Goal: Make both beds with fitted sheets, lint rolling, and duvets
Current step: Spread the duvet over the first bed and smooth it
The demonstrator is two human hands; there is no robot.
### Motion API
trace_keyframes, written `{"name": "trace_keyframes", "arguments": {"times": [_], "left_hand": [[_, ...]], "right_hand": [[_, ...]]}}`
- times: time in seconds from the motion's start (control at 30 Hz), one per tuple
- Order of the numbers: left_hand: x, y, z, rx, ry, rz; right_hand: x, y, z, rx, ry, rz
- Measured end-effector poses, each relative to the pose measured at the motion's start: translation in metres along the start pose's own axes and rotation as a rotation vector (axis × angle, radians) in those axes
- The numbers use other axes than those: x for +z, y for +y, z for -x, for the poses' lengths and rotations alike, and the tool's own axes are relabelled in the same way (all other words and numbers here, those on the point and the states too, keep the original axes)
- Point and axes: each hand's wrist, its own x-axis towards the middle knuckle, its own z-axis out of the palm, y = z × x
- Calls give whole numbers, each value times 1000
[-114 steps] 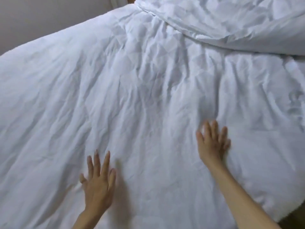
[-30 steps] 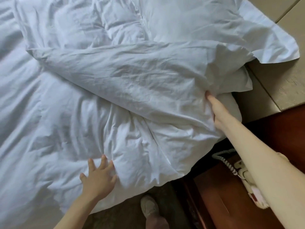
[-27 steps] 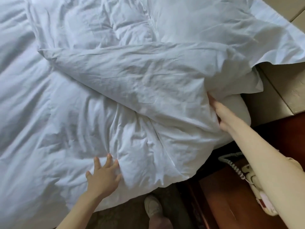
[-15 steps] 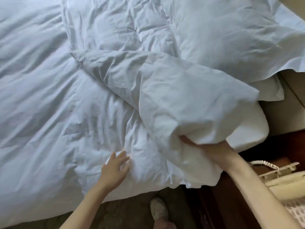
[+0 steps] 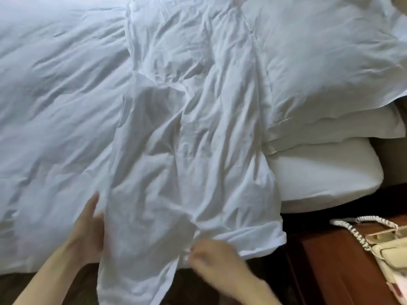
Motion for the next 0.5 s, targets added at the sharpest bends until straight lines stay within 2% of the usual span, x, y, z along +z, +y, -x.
{"name": "trace_keyframes", "arguments": {"times": [0.03, 0.07, 0.13, 0.17, 0.2, 0.27, 0.3, 0.37, 0.47, 0.5], "left_hand": [[-5, -3, 1, -20, -28, 44], [-7, -7, 0, -39, -44, 71], [-2, -10, 5, -1, 8, 70], [1, -12, 6, 23, 43, 48], [8, -13, 8, 41, 82, 2], [13, -19, 7, 63, 113, -39], [13, -22, 5, 52, 135, -39], [11, -24, 7, 14, 179, -28], [11, -23, 13, 37, 257, -23], [9, -22, 13, 41, 273, -32]], "right_hand": [[-18, 9, 0, 91, 60, -106], [-39, 17, 0, 196, 273, -259], [-75, 61, 1, 357, 615, -246], [-91, 82, 4, 454, 653, -199], [-101, 100, 6, 567, 606, -207], [-102, 126, 6, 707, 426, -464], [-94, 138, 5, 733, 339, -584], [-72, 139, 4, 758, 184, -664], [-41, 137, 8, 685, 206, -593], [-34, 133, 11, 667, 251, -651]]}}
